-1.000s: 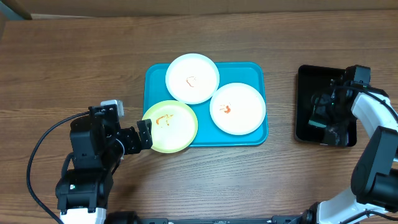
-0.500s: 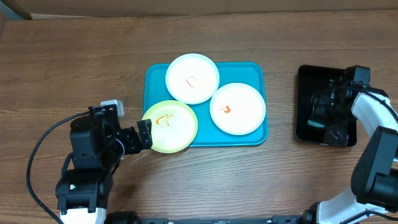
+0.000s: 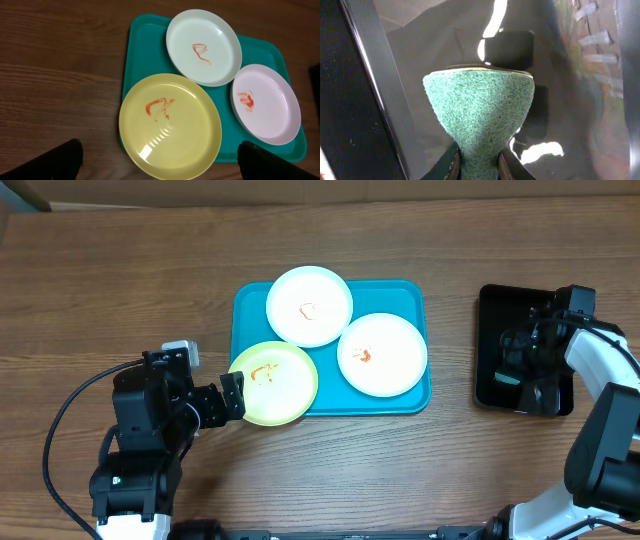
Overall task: Clean dirty plates on tray and stack at the side
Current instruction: 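Lower the right gripper and close it on the green sponge, then lift the green sponge with the right gripper above the black tray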
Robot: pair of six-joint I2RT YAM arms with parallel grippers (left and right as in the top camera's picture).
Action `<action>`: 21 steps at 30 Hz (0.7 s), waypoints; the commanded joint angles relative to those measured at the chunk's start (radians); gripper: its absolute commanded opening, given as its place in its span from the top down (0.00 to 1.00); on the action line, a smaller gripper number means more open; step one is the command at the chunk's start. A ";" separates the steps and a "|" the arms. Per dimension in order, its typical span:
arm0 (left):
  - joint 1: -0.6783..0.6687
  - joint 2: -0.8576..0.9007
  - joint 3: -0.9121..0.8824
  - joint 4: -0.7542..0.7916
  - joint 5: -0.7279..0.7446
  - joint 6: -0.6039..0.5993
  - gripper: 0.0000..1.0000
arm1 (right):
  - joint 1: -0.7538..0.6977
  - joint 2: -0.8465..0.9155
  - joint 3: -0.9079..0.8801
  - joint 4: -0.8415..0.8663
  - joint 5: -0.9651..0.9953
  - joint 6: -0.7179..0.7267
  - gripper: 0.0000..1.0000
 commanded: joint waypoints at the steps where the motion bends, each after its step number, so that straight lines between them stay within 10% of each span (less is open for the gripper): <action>1: 0.000 0.000 0.026 -0.001 0.000 -0.005 0.00 | 0.004 0.012 -0.013 0.005 -0.009 0.004 0.96; 13: 0.000 0.000 0.026 -0.001 0.000 -0.005 0.00 | 0.004 0.012 -0.013 0.003 -0.009 0.004 0.96; 16: 0.000 0.000 0.026 -0.001 0.000 -0.005 0.00 | 0.004 0.012 -0.013 0.003 -0.009 0.004 0.77; 21: 0.000 0.000 0.026 -0.001 0.000 -0.005 0.00 | 0.004 0.012 -0.013 0.003 -0.009 0.004 0.96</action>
